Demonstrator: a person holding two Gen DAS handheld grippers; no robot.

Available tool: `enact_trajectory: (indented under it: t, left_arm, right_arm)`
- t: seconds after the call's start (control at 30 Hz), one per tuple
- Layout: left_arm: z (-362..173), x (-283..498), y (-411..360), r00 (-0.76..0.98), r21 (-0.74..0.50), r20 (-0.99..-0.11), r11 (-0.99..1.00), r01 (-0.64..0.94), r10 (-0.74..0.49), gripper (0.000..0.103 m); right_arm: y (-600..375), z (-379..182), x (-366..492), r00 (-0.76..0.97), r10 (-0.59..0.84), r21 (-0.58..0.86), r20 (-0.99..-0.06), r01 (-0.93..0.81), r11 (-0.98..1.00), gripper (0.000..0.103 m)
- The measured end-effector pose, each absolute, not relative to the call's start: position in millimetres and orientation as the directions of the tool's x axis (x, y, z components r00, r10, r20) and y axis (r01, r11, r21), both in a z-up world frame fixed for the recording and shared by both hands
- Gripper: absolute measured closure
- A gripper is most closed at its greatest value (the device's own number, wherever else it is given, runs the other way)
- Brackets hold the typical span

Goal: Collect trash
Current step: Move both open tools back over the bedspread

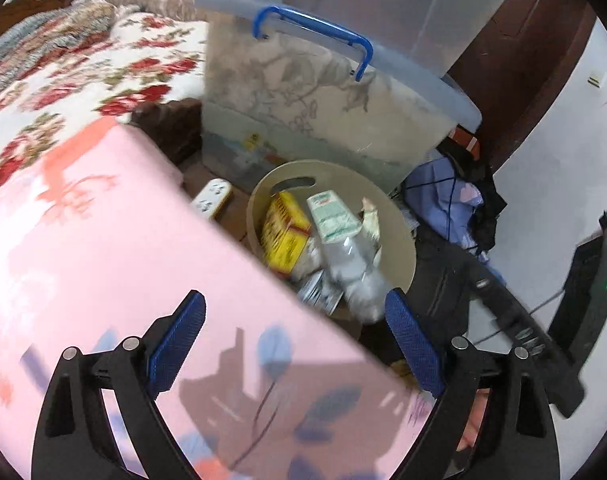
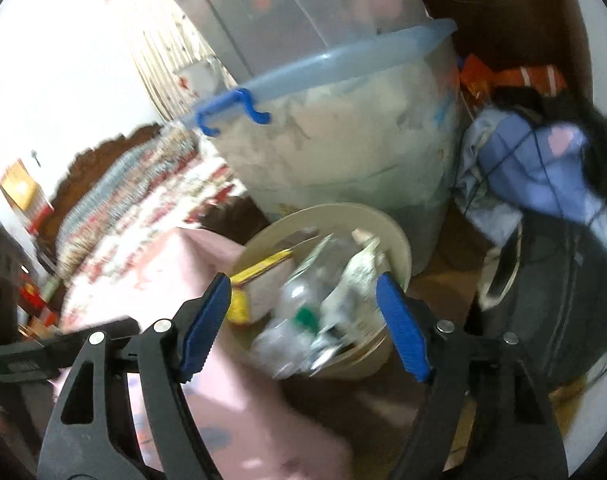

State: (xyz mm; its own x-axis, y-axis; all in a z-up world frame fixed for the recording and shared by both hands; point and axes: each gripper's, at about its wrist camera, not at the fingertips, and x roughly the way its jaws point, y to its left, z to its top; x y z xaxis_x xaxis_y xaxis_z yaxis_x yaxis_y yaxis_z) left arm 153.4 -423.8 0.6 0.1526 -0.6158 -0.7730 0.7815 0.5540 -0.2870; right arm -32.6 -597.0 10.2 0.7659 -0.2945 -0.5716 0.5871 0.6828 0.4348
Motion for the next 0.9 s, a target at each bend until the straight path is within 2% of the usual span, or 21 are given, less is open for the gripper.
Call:
enact_trajectory:
  t: [0.13,0.3,0.47,0.57,0.83,0.9]
  left_arm:
    - [0.8,131.9,-379.4,0.212,-0.233,-0.778,0.584,0.777,-0.591,0.016]
    - [-2.9,106.6,-324.7,0.274,-0.168,-0.789,0.622,0.765,-0.55,0.016]
    - [3.4,88.7,-272.6,0.341,-0.124,-0.771,0.652,0.748,-0.538,0.014]
    - [12.1,79.7,-246.8,0.389,-0.098,-0.746,0.667,0.739,-0.54,0.01]
    - [31.1,60.7,-204.6,0.489,-0.015,-0.696,0.692,0.722,-0.526,0.009]
    - [34.9,57.5,-199.0,0.507,-0.002,-0.687,0.699,0.715,-0.521,0.009]
  right_arm:
    - [-555.4,11.3,-56.1,0.798,-0.267,0.526,-0.54,0.567,0.634,0.027]
    - [-500.9,1.8,-74.3,0.8,-0.252,0.587,-0.545,0.578,0.567,0.024]
    - [-456.7,0.5,-77.7,0.794,-0.221,0.59,-0.567,0.578,0.564,0.022]
    - [-435.8,6.3,-77.9,0.793,-0.209,0.583,-0.572,0.572,0.577,0.019]
    - [-396.0,32.7,-90.8,0.808,-0.234,0.576,-0.541,0.559,0.597,0.004]
    - [-388.5,38.3,-93.5,0.806,-0.247,0.569,-0.539,0.564,0.598,0.004]
